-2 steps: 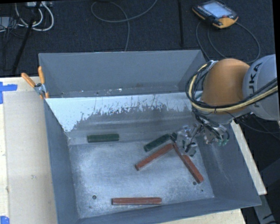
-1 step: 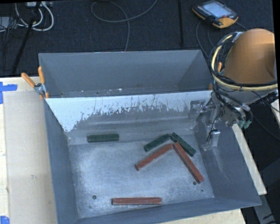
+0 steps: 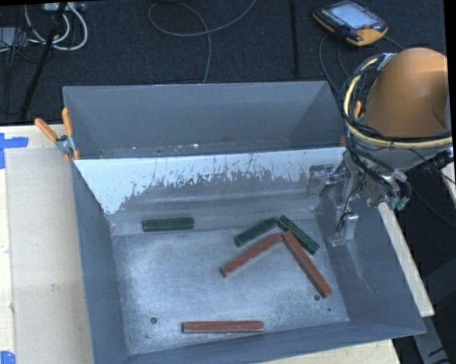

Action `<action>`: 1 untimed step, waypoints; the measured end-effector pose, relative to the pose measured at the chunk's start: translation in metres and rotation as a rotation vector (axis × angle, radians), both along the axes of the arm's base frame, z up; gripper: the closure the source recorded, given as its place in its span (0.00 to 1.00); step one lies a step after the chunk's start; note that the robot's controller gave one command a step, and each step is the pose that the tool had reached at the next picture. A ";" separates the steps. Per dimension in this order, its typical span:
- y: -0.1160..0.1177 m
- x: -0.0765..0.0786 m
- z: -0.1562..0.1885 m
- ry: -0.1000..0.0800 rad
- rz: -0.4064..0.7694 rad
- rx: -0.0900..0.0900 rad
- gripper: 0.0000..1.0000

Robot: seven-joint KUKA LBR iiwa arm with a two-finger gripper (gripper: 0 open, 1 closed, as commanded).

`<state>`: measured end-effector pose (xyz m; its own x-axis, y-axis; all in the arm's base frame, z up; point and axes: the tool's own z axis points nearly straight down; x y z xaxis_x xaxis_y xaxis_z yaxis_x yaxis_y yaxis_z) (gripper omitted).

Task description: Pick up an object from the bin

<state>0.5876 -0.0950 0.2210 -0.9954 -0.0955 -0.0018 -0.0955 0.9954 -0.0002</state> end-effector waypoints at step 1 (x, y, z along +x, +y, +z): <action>0.015 0.004 -0.038 -0.004 0.079 -0.001 0.00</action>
Offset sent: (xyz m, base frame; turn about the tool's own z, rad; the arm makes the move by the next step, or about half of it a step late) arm -0.0068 0.1252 -0.0622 -0.0133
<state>0.5919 -0.0796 0.1828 -0.9848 -0.1736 -0.0053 -0.1736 0.9848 -0.0017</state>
